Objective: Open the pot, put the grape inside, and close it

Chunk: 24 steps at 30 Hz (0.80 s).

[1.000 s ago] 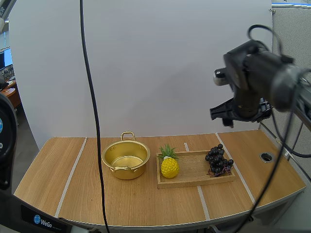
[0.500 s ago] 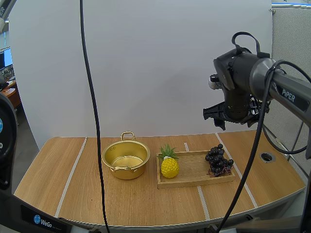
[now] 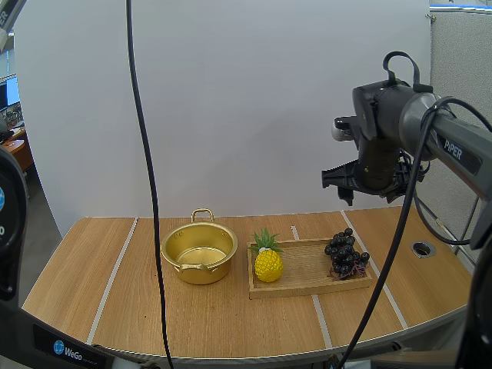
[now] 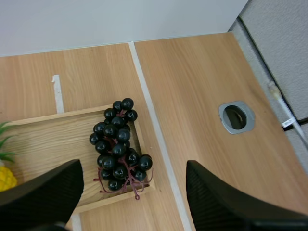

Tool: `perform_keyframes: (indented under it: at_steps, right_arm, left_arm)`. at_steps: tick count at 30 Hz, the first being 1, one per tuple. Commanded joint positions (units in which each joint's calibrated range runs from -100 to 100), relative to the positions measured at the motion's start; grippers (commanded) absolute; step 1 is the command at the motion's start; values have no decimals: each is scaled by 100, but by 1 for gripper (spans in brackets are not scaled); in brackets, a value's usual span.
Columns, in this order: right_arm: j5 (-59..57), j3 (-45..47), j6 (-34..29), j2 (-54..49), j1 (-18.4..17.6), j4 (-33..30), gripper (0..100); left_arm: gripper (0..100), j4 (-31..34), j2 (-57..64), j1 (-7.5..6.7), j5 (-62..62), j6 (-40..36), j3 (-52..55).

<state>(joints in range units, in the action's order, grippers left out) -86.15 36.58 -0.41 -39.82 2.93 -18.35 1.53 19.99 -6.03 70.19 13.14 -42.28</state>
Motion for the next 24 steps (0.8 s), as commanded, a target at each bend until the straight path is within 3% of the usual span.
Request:
perform_keyframes:
  at_steps: [1,3,7,18,24]
  right_arm:
    - [554,-37,1317,-9,829,1311,100]
    - [588,-37,2033,78,1229,2194,100]
    - [567,-37,2938,331,1706,3051,100]
    - [902,-37,3233,1281,1724,3129,100]
    - [913,-37,3873,2044,1724,3840,100]
  left_arm:
    - [0,53,26,-4,-206,-33,-62]
    - [0,53,26,-4,-206,-33,-62]
    - [0,53,26,-4,-206,-33,-62]
    - [0,53,26,-4,-206,-33,-62]
    - [0,53,26,-4,-206,-33,-62]
